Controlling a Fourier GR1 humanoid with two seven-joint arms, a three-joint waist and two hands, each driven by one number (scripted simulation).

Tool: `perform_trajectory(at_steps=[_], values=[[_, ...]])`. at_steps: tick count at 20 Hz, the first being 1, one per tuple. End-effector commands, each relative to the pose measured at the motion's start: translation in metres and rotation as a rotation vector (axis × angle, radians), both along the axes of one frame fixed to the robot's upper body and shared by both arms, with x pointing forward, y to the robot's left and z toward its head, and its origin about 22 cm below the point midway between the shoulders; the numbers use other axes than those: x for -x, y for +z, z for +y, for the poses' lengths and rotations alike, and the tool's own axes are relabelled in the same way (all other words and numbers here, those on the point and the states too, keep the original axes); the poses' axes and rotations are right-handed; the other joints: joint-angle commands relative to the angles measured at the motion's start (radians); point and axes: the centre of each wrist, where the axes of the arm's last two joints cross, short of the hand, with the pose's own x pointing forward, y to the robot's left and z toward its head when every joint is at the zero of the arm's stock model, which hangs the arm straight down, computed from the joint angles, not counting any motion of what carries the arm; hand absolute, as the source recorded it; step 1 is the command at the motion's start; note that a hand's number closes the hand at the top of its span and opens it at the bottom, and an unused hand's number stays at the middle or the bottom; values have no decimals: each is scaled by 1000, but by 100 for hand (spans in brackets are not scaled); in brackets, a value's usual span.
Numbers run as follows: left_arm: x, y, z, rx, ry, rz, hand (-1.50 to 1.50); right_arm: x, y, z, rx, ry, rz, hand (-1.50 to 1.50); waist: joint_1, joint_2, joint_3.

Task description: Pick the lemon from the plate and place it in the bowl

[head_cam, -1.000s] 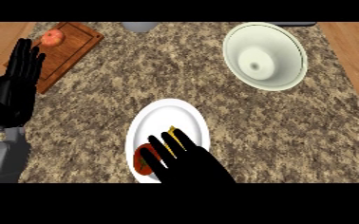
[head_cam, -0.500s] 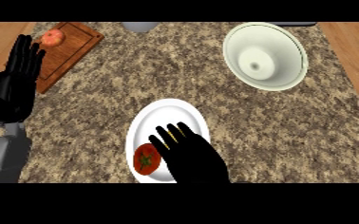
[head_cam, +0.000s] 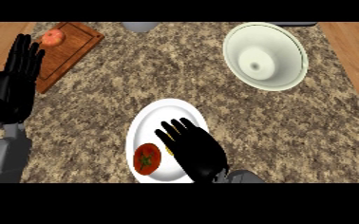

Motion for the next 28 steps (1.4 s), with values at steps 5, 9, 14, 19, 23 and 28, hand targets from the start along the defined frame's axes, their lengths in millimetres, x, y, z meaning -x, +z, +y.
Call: perform_trajectory(at_steps=[5, 9, 14, 19, 23, 28], values=[[9, -7, -6, -4, -15, -3, 0, -15, -30, 10, -8, 62, -6, -150, 4, 0, 0], [20, -1, -1, 9, -16, -7, 0, -7, -34, 23, 14, 20, 7, -150, 5, 0, 0], [13, 5, -4, 21, -23, 7, 0, -24, -26, -2, 30, 21, 4, -150, 1, -1, 0], [-3, -4, -11, 5, 1, -1, 0, -36, -55, 12, 39, 11, 27, -150, 2, 1, 0], [14, 8, 9, -20, -8, -10, 0, -46, -60, 11, 84, -26, 44, -150, 6, 0, 0], [2, 2, 4, 2, -8, 4, 0, -47, -76, 4, 113, -51, 59, -150, 1, 0, 0]])
